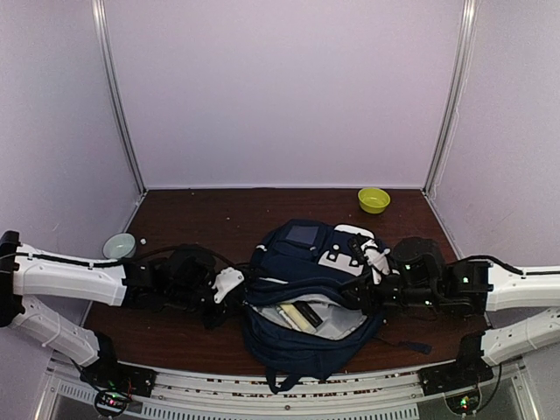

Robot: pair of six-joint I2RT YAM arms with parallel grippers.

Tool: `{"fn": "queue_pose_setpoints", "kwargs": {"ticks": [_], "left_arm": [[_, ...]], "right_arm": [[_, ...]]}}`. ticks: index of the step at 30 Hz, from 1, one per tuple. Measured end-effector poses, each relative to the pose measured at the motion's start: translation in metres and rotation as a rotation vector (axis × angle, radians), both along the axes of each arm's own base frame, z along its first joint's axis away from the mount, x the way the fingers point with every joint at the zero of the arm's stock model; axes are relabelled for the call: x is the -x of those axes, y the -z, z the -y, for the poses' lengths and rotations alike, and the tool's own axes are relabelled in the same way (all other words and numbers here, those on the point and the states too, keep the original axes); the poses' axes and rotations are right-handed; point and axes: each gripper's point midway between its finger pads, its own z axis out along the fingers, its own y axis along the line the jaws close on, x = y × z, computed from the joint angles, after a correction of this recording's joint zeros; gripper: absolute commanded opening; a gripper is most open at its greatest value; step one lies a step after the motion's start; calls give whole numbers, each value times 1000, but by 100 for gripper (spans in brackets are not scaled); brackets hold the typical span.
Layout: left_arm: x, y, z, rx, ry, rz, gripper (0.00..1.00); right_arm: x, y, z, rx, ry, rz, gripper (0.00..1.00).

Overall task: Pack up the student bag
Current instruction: Grab the second largest pocket of the student bag, then zip the second largest pocket of the bag in the student bag.

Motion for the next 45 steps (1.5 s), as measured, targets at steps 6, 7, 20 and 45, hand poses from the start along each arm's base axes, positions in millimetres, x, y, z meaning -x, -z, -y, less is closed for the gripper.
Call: {"fn": "queue_pose_setpoints", "kwargs": {"ticks": [6,7,20,45], "left_arm": [[4,-1,-15,25,-60,-22,0],[5,0,-16,25,-65,-27,0],[9,8,-14,26,-72,-78,0],[18,19,-9,12,-67,-129,0]], "right_arm": [[18,-3,-9,7,-96,-70,44],[20,-4,-10,11,-109,-76,45],[-27,-58,-64,-7,14,-93,44],[-77,62,-156,158,224,-376,33]]}}
